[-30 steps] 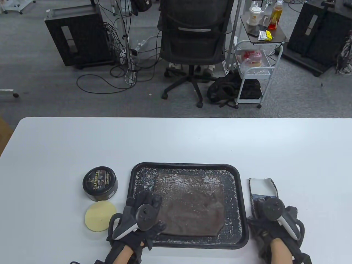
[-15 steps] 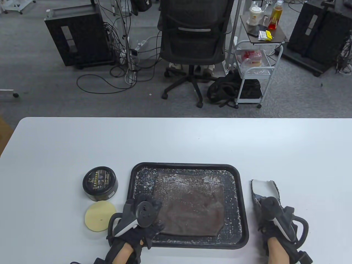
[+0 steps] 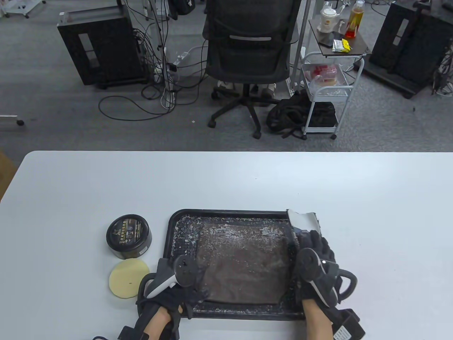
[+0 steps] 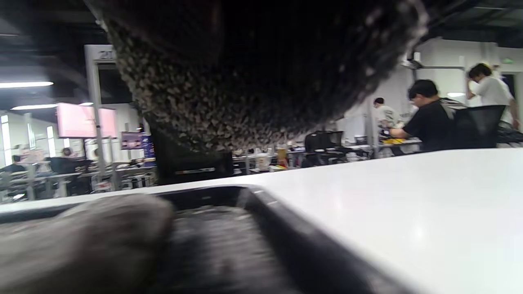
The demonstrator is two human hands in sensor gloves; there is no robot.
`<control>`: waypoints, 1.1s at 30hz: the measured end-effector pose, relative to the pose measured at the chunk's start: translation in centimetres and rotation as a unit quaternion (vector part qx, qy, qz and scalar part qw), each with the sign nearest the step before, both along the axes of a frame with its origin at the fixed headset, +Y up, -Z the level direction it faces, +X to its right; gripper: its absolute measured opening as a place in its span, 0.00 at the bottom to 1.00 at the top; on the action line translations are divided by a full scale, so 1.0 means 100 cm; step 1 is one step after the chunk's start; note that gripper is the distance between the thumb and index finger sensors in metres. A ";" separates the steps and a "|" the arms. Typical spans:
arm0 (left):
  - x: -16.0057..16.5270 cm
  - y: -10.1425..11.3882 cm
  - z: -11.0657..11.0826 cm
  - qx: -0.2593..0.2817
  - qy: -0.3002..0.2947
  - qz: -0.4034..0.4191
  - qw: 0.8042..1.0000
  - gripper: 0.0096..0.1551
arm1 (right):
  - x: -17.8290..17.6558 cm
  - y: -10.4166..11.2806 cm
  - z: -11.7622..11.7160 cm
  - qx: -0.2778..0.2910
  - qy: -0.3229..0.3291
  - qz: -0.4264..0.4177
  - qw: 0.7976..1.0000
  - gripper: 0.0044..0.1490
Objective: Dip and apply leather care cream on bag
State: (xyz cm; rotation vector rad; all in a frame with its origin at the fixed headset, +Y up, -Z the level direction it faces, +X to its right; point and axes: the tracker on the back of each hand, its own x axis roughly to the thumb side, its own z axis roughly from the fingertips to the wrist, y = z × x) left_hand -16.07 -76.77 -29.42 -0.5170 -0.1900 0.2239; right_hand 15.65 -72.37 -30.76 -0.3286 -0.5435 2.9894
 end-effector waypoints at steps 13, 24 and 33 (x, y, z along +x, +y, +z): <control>0.001 -0.002 0.001 -0.006 -0.001 -0.003 1.000 0.45 | -0.135 -0.006 -0.026 -0.038 0.115 0.042 0.992 0.32; -0.002 -0.003 0.001 -0.013 -0.005 0.012 1.000 0.45 | -0.179 -0.015 -0.036 -0.094 0.201 0.042 0.974 0.33; -0.002 -0.004 0.002 -0.015 -0.006 0.013 1.000 0.44 | -0.182 -0.028 -0.041 -0.155 0.239 0.015 0.958 0.33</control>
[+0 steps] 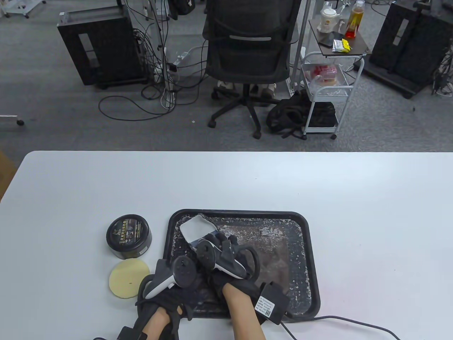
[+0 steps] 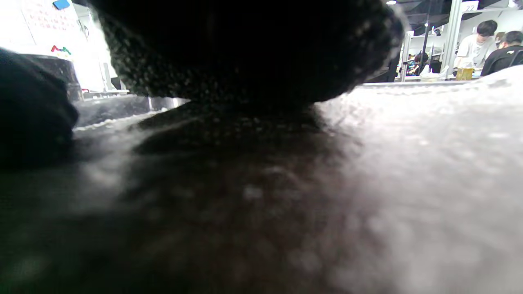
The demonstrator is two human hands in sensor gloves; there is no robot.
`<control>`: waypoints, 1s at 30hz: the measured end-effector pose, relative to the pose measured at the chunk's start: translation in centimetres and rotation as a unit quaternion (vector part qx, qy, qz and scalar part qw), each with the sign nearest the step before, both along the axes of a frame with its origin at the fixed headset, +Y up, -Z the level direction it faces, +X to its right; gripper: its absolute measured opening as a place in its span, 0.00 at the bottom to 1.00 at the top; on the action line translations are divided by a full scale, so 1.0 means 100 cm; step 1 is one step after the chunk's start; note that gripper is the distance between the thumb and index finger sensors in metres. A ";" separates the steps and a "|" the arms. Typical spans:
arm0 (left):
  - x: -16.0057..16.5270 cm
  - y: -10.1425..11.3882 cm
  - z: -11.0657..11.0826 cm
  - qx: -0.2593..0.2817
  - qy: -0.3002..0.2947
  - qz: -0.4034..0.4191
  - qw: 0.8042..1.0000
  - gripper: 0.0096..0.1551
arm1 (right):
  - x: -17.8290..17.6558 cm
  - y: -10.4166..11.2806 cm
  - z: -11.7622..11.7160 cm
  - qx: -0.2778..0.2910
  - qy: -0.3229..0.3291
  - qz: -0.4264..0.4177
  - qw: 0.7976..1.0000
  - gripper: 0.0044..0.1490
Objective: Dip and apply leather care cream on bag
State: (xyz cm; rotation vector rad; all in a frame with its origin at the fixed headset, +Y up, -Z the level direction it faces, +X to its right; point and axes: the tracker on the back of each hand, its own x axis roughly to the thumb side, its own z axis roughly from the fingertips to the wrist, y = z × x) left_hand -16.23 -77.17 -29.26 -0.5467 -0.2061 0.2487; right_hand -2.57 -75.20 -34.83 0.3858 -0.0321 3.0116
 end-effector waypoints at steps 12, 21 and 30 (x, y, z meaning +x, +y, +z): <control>0.000 -0.001 0.002 -0.006 0.005 0.000 1.000 0.44 | 0.016 0.000 0.001 -0.017 -0.019 0.063 0.998 0.33; 0.000 -0.001 0.002 -0.009 0.006 -0.001 1.000 0.44 | 0.035 -0.001 0.001 -0.013 -0.037 0.094 0.995 0.33; 0.000 -0.002 0.003 -0.011 0.007 -0.002 1.000 0.44 | 0.043 -0.001 0.002 -0.014 -0.046 0.097 0.994 0.33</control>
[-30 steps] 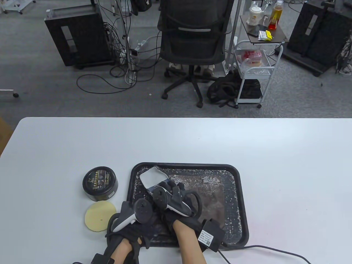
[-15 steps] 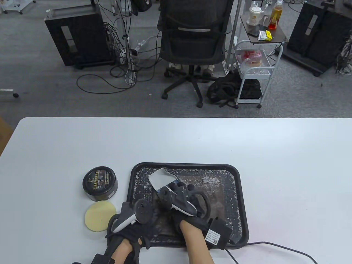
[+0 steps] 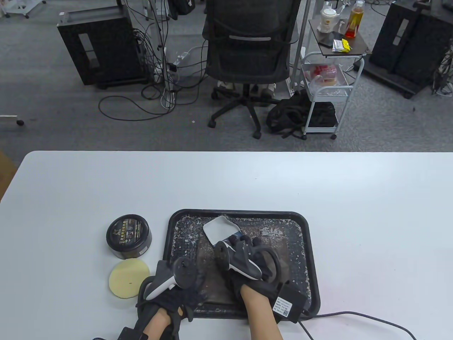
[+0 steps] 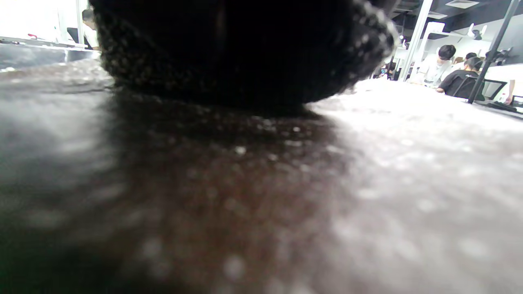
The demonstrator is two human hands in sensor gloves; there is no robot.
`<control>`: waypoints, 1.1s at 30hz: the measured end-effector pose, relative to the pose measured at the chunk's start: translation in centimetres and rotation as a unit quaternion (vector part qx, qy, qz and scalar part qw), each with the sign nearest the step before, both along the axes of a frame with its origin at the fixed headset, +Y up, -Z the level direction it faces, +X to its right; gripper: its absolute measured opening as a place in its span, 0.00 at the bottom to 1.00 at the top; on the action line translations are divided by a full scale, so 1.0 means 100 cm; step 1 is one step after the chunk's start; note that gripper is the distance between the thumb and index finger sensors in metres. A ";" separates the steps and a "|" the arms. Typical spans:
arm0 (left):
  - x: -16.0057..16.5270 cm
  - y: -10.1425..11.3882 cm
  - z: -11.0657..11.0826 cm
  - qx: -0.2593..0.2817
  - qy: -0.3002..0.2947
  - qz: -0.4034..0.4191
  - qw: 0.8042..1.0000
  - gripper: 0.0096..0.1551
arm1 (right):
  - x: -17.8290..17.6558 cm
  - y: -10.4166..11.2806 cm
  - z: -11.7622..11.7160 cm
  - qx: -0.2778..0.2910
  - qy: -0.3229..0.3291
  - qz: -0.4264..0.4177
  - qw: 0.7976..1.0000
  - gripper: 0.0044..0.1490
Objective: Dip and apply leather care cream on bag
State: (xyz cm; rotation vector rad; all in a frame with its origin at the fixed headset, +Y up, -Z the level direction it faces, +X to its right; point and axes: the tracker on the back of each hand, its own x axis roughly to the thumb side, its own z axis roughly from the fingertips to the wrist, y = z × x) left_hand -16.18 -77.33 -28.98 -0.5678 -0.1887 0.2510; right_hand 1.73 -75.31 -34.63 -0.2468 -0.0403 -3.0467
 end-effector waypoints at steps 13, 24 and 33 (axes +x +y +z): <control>0.000 -0.001 0.000 -0.001 0.002 0.001 1.000 0.44 | 0.025 0.000 -0.004 0.000 -0.064 -0.009 0.998 0.33; 0.000 -0.001 0.000 -0.002 0.002 0.001 1.000 0.44 | 0.046 0.004 -0.005 0.027 -0.141 -0.005 0.990 0.32; -0.001 -0.001 0.000 -0.004 0.002 0.002 1.000 0.44 | 0.076 0.007 -0.004 0.037 -0.236 -0.046 0.970 0.32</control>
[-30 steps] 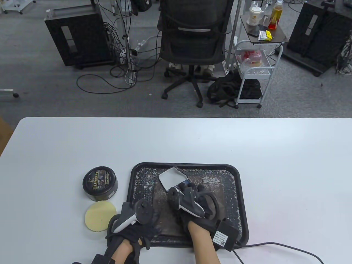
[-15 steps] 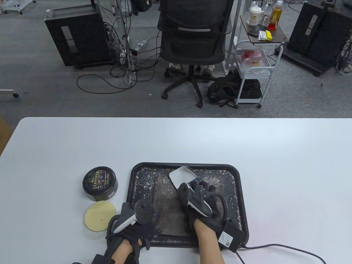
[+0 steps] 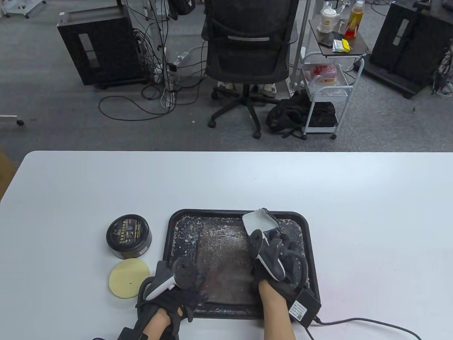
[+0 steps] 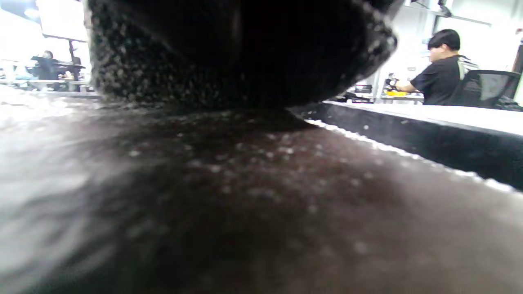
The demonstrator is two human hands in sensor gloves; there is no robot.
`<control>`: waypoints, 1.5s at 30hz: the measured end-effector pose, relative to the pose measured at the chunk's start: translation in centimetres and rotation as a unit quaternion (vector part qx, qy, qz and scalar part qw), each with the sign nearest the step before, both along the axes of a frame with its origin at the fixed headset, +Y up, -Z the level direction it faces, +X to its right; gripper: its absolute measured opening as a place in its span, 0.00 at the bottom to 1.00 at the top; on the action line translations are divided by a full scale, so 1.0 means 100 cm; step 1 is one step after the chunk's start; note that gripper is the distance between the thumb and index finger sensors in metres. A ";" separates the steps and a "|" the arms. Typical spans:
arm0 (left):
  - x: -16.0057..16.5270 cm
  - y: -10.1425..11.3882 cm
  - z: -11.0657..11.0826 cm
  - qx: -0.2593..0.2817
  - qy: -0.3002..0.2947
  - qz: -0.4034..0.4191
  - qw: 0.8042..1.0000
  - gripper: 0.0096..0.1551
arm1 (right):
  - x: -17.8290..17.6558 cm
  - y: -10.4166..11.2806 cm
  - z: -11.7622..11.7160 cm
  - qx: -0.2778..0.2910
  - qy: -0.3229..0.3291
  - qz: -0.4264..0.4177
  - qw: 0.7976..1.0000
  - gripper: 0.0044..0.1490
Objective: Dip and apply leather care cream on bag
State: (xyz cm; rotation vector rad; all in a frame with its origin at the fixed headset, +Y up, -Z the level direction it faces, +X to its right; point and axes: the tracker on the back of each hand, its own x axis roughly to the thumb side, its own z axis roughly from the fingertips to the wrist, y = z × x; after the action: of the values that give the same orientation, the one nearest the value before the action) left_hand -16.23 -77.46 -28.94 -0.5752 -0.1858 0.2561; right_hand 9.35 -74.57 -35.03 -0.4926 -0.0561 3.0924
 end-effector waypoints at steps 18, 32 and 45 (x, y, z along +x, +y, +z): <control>0.001 -0.001 0.001 0.000 -0.001 -0.008 1.000 0.44 | -0.025 -0.001 0.004 -0.028 0.055 0.009 0.998 0.33; 0.003 -0.001 0.000 0.000 -0.003 -0.015 1.000 0.44 | -0.082 -0.004 0.008 -0.052 0.161 -0.008 0.986 0.33; 0.004 -0.001 -0.001 -0.002 -0.002 -0.014 1.000 0.44 | -0.102 -0.007 0.014 -0.050 0.245 -0.094 0.964 0.33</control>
State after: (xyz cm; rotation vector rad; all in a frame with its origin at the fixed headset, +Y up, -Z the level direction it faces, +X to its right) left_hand -15.85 -77.57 -28.99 -0.5816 -0.1810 0.2281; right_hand -0.84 -75.22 -33.67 0.2628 0.1436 2.9375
